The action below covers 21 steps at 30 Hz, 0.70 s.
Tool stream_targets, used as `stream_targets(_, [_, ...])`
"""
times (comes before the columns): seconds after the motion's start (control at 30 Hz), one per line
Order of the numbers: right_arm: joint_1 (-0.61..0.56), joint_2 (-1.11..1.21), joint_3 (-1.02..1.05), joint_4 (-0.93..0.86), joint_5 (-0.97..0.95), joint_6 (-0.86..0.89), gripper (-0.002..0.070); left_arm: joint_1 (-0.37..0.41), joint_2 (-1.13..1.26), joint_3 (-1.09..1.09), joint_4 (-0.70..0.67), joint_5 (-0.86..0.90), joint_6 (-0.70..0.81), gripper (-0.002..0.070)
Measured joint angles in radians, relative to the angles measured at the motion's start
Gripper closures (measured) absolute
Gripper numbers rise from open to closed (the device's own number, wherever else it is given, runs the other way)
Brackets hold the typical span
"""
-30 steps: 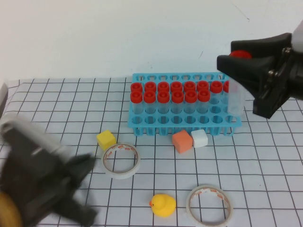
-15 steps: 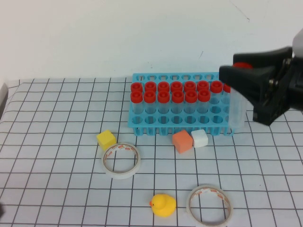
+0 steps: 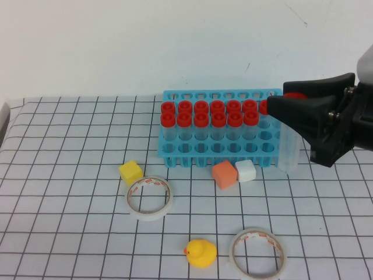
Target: Place the test tubes
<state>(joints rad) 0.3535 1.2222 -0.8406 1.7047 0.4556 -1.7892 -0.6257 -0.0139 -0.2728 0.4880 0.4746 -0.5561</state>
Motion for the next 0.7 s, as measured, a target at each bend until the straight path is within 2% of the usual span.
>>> stream_targets(0.57, [0.0,0.0,0.0,0.0,0.01,0.0,0.0398,0.0,0.0,0.016,0.002,0.008,0.0,0.0675])
stream_targets(0.7, [0.0,0.0,0.0,0.0,0.01,-0.047,0.0398,0.0,0.0,0.018,0.002,0.015,0.0,0.0675])
